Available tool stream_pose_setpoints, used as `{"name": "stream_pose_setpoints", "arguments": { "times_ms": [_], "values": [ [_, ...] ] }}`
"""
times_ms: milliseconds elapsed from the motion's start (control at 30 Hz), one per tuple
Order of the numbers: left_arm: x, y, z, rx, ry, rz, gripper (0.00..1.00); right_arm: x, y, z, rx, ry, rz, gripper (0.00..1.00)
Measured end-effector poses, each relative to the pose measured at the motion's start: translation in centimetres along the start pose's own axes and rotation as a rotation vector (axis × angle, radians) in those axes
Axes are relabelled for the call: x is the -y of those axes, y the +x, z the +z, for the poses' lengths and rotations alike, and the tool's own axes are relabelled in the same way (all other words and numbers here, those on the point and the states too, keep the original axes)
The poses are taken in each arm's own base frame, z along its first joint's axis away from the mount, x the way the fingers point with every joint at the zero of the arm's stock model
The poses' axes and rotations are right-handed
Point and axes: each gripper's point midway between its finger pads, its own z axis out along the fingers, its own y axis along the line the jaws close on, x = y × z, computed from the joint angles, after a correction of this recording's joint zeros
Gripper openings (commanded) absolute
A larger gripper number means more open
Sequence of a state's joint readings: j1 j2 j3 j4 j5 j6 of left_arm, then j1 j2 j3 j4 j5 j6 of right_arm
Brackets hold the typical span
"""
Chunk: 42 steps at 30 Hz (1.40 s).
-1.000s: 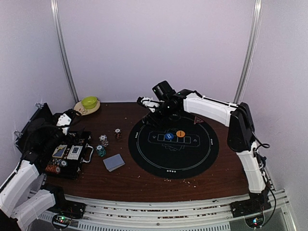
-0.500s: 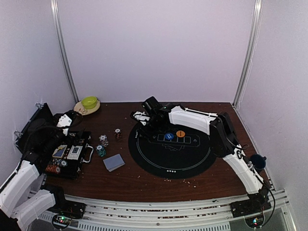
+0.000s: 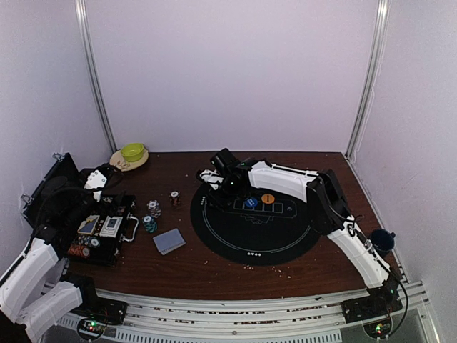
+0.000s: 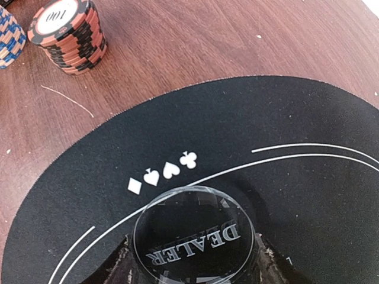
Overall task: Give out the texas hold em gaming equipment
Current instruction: Place the dealer button in the dealer area.
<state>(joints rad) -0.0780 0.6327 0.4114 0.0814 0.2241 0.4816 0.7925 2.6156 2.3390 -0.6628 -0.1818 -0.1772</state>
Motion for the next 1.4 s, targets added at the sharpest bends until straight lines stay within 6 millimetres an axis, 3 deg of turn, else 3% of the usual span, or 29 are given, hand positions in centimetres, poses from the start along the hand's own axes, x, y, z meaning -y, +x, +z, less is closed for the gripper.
{"name": "stream_pose_setpoints", "arguments": {
  "times_ms": [467, 700, 1100, 1233, 1400],
  "values": [
    [0.0, 0.0, 0.0, 0.000, 0.000, 0.000, 0.98, -0.3, -0.1, 0.0, 0.002, -0.007, -0.009, 0.47],
    [0.0, 0.0, 0.0, 0.000, 0.000, 0.000, 0.98, -0.3, -0.4, 0.5, 0.011, -0.005, -0.012, 0.52],
    [0.0, 0.0, 0.0, 0.000, 0.001, 0.000, 0.98, 0.2, -0.4, 0.3, 0.006, 0.027, -0.036, 0.95],
    [0.0, 0.0, 0.0, 0.000, 0.001, 0.000, 0.98, 0.6, -0.9, -1.7, -0.001, 0.050, -0.061, 1.00],
    [0.0, 0.0, 0.0, 0.000, 0.001, 0.000, 0.98, 1.4, -3.4, -8.1, 0.042, 0.108, -0.105, 1.00]
  ]
}}
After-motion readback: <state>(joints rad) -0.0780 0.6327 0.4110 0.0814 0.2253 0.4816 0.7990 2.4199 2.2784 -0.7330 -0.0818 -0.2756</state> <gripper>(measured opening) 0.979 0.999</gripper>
